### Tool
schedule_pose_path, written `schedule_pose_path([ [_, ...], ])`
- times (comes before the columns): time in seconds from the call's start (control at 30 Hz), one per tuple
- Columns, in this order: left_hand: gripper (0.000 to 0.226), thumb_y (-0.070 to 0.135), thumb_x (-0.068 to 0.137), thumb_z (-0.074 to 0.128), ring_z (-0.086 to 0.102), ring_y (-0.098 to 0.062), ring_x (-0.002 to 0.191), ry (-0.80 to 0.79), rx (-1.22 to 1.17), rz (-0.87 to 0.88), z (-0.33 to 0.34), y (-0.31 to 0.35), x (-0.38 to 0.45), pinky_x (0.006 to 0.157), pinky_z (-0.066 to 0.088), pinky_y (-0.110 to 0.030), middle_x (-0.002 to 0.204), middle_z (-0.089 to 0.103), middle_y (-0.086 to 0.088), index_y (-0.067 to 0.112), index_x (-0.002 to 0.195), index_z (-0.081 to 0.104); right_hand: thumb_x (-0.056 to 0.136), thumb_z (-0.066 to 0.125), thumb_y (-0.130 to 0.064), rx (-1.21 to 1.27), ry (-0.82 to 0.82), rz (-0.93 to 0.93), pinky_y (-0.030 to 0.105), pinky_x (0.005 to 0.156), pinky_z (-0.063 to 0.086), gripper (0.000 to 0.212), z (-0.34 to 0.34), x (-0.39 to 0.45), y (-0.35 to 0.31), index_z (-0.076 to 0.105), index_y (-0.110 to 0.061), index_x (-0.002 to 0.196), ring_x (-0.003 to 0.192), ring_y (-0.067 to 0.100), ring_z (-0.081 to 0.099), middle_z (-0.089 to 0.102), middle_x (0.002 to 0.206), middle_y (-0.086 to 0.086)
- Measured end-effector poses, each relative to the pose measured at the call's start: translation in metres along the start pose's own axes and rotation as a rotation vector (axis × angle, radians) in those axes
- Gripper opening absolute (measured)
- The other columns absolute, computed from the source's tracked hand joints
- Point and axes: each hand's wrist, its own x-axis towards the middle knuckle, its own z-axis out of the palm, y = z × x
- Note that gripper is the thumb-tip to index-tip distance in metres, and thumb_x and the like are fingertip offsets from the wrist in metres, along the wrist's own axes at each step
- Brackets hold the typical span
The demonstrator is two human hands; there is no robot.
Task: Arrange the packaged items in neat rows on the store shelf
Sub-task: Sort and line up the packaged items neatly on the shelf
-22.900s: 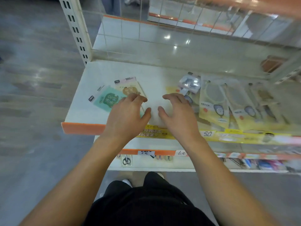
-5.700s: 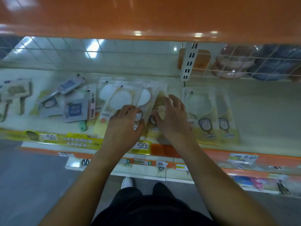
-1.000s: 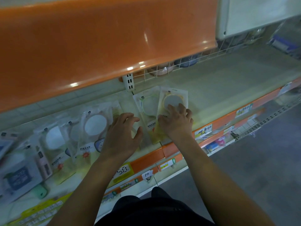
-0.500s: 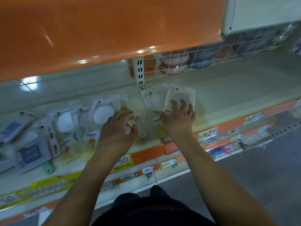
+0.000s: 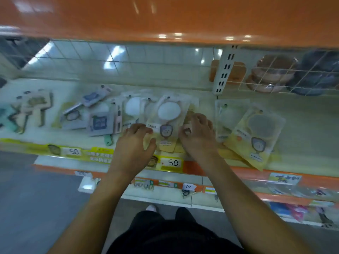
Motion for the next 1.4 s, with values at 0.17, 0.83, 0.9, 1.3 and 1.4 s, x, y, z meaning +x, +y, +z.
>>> schedule_pose_path([
  [0.17,0.036,0.035,0.083,0.055,0.062,-0.030,0.101,0.049,0.011,-0.114,-0.009,-0.021,-0.020,0.078,0.054,-0.042,0.114,0.062,-0.010,0.011,0.107,0.068,0.091,0.054,-0.042,0.049,-0.054,-0.080,0.042,0.108,0.031,0.049,0.018,0.002,-0.025,0.046,-0.026,0.137,0.137,0.025,0.027,0.037,0.145,0.001],
  [0.83,0.044,0.043,0.083,0.045,0.063,-0.031,0.097,0.040,-0.104,0.026,-0.041,-0.136,0.023,0.084,0.053,-0.045,0.116,0.062,-0.008,0.013,0.106,0.067,0.093,0.053,-0.040,-0.064,-0.032,0.018,0.050,0.110,0.031,0.051,0.075,0.017,-0.128,0.044,-0.025,0.141,0.139,0.031,0.023,0.032,0.150,0.003],
  [0.9,0.043,0.042,0.083,0.046,0.063,-0.030,0.095,0.028,-0.130,0.053,-0.045,-0.151,0.026,0.082,0.053,-0.046,0.115,0.061,-0.007,0.013,0.106,0.067,0.093,0.054,-0.038,-0.068,-0.028,0.019,0.049,0.110,0.031,0.050,0.086,0.019,-0.141,0.044,-0.025,0.140,0.138,0.031,0.024,0.032,0.149,0.003],
  [1.3,0.042,0.038,0.083,0.052,0.058,-0.025,0.111,-0.013,-0.122,0.008,-0.073,-0.221,0.024,0.087,0.051,-0.043,0.125,0.058,-0.004,0.014,0.115,0.065,0.087,0.065,-0.040,-0.074,-0.082,-0.125,0.048,0.117,0.022,0.060,0.140,0.016,-0.208,0.043,-0.026,0.141,0.147,0.028,0.013,0.026,0.155,0.000],
  [1.4,0.042,0.040,0.083,0.053,0.057,-0.026,0.114,-0.012,-0.126,-0.030,-0.078,-0.232,0.021,0.090,0.050,-0.046,0.127,0.058,-0.004,0.014,0.114,0.065,0.085,0.068,-0.037,-0.110,-0.168,-0.202,0.048,0.121,0.009,0.070,0.144,0.017,-0.216,0.035,-0.030,0.146,0.150,0.027,-0.003,0.013,0.161,-0.001],
])
